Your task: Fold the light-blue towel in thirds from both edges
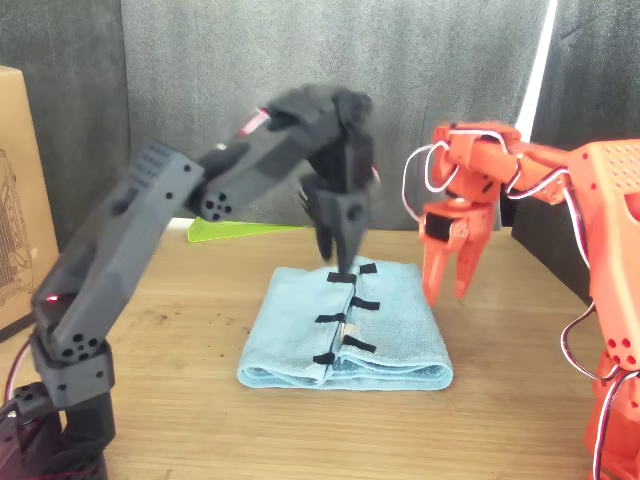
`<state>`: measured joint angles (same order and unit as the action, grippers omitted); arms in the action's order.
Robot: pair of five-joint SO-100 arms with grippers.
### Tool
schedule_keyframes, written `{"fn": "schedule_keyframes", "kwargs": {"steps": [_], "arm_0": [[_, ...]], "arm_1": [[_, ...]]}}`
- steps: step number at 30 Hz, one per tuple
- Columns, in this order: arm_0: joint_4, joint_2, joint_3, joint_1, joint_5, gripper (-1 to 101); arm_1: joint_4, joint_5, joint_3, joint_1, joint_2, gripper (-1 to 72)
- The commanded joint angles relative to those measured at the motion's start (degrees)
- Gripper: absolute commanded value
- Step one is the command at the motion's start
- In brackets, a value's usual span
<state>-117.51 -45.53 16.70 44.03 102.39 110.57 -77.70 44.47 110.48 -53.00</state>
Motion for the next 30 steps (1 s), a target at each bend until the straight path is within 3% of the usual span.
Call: {"fn": "schedule_keyframes", "kwargs": {"steps": [1,4,6,10,15,24,30], "arm_0": [[-0.7,-8.7,-2.1,15.3,-4.1,0],[-0.1,-14.5,2.0,27.8,-6.0,0],[2.5,-20.1,9.1,35.1,-8.1,0],[25.7,-45.4,49.9,44.8,-9.1,0],[36.7,-62.9,78.8,51.3,-8.6,0],[48.5,-86.6,113.3,54.0,-6.8,0],[47.9,-99.3,124.3,52.7,-8.7,0]], "arm_1": [[0.8,0.1,1.5,-2.8,-9.0,20.4],[0.7,0.3,4.4,-6.0,-15.1,0.1],[-1.1,0.3,9.1,-8.4,-21.0,0.1],[-11.5,0.8,30.6,-11.9,-37.9,0.0],[-22.3,2.7,54.5,-17.7,-52.2,0.0],[-35.8,8.2,82.3,-27.2,-71.3,0.0],[-37.4,10.9,89.7,-29.9,-80.0,0.0]]}}
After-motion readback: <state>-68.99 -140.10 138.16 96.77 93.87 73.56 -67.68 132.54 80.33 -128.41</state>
